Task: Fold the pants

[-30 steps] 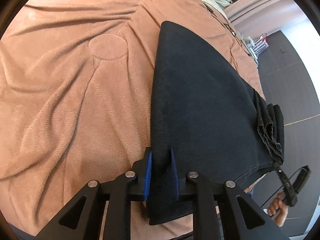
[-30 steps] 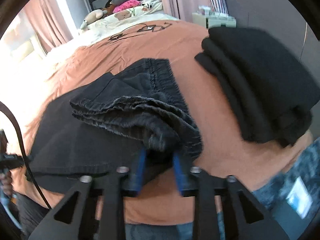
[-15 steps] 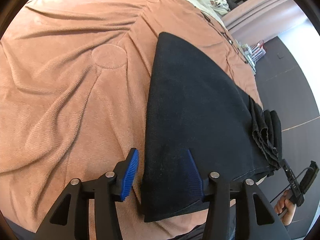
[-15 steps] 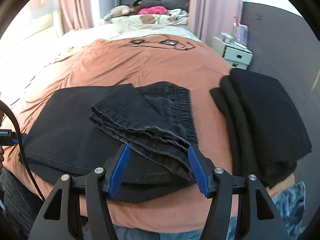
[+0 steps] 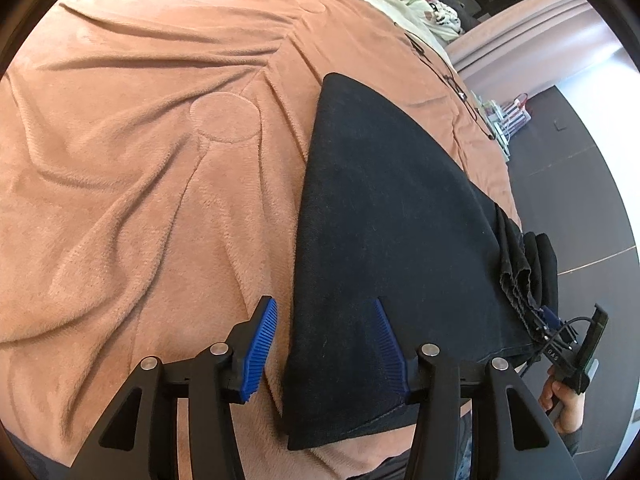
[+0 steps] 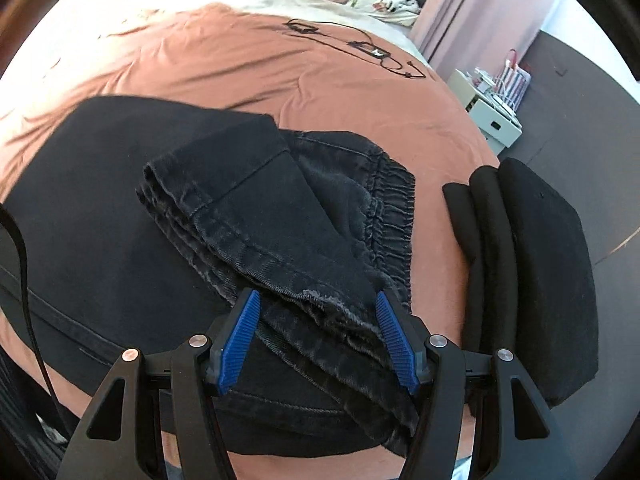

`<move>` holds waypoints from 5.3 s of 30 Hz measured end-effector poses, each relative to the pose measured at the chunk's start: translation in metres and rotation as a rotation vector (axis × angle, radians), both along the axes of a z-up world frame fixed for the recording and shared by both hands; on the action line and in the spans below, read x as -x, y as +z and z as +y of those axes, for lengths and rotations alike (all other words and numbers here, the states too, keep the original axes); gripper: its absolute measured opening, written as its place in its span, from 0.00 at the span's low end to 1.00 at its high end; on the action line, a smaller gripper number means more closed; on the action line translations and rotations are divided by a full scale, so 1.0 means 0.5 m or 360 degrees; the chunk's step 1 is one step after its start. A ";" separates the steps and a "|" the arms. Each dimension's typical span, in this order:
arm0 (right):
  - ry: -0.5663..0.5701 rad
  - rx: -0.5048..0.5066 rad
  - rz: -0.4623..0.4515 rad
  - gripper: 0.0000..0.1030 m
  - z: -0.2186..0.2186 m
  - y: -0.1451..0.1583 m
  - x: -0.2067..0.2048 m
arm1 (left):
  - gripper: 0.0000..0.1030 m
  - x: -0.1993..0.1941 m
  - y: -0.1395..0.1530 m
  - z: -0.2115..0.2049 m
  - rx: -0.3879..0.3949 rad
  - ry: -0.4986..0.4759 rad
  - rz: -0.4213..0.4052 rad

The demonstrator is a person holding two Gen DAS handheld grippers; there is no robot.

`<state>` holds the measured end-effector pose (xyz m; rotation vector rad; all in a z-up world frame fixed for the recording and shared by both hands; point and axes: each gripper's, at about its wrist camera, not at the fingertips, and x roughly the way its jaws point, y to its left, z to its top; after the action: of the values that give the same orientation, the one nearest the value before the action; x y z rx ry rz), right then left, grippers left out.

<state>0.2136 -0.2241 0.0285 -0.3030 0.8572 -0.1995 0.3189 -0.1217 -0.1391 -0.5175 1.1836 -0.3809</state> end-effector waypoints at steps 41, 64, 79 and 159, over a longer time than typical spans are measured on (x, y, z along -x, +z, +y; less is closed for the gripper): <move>0.0100 -0.0211 -0.0129 0.63 -0.015 0.072 -0.024 | 0.51 0.009 -0.008 0.004 0.0061 0.0028 0.0026; 0.0236 0.0218 0.0124 0.77 0.073 -0.048 -0.093 | 0.51 0.035 -0.009 0.013 0.0098 0.0066 0.0030; 0.0125 0.0031 -0.0086 0.07 0.019 -0.010 -0.079 | 0.51 0.032 0.001 0.011 0.0081 0.0068 0.0020; -0.0337 -0.1903 -0.0354 0.17 -0.327 -0.232 0.025 | 0.05 -0.042 0.097 0.112 0.0118 0.0151 -0.0131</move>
<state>0.2012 -0.3877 -0.0873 0.9136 0.6589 0.1043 0.3401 -0.0658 -0.0903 -0.6142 1.0644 -0.3624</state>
